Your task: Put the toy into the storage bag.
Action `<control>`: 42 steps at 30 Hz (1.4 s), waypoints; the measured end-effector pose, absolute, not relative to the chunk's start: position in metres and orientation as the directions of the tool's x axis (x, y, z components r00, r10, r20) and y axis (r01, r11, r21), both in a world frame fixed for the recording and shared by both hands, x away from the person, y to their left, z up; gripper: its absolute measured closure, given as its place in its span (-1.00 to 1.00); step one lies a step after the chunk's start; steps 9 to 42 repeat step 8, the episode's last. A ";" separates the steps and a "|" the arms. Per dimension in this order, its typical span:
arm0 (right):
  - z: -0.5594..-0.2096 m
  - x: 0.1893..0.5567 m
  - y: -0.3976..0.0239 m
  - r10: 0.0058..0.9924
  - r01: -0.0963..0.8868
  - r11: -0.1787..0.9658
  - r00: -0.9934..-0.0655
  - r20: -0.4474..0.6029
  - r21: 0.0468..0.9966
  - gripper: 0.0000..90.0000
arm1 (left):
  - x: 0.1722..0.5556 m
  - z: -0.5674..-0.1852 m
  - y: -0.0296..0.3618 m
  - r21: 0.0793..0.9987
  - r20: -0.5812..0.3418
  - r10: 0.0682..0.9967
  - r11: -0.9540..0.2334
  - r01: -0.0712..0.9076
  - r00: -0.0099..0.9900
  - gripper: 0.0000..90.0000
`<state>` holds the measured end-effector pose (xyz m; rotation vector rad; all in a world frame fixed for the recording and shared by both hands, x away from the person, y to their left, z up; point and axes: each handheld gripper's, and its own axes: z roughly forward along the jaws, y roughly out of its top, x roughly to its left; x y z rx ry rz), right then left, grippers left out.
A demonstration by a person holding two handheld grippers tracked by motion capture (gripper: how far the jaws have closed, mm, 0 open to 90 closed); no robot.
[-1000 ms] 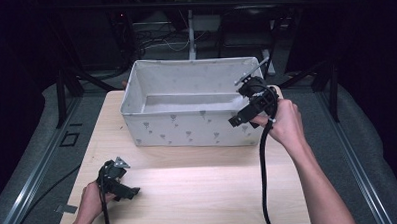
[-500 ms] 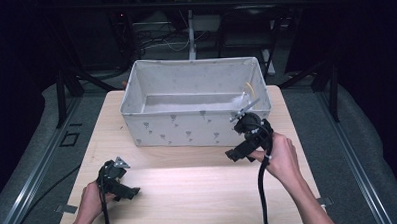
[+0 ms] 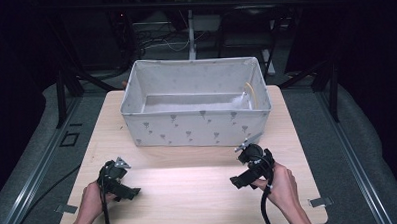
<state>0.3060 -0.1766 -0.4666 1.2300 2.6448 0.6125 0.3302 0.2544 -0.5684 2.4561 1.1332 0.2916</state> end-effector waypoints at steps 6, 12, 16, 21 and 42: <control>-0.482 0.305 -0.182 0.766 0.712 0.589 -0.642 0.015 0.382 -0.88 | 0.330 -0.568 0.255 0.456 0.011 0.763 -0.580 0.676 0.647 -1.00; -0.487 0.305 -0.185 0.775 0.724 0.578 -0.632 0.027 0.376 -0.86 | 0.330 -0.568 0.255 0.457 0.011 0.763 -0.579 0.675 0.647 -1.00; -0.487 0.305 -0.185 0.775 0.724 0.578 -0.632 0.027 0.376 -0.86 | 0.330 -0.568 0.255 0.457 0.011 0.763 -0.579 0.675 0.647 -1.00; -0.487 0.305 -0.185 0.775 0.724 0.578 -0.632 0.027 0.376 -0.86 | 0.330 -0.568 0.255 0.457 0.011 0.763 -0.579 0.675 0.647 -1.00; -0.487 0.305 -0.185 0.775 0.724 0.578 -0.632 0.027 0.376 -0.86 | 0.330 -0.568 0.255 0.457 0.011 0.763 -0.579 0.675 0.647 -1.00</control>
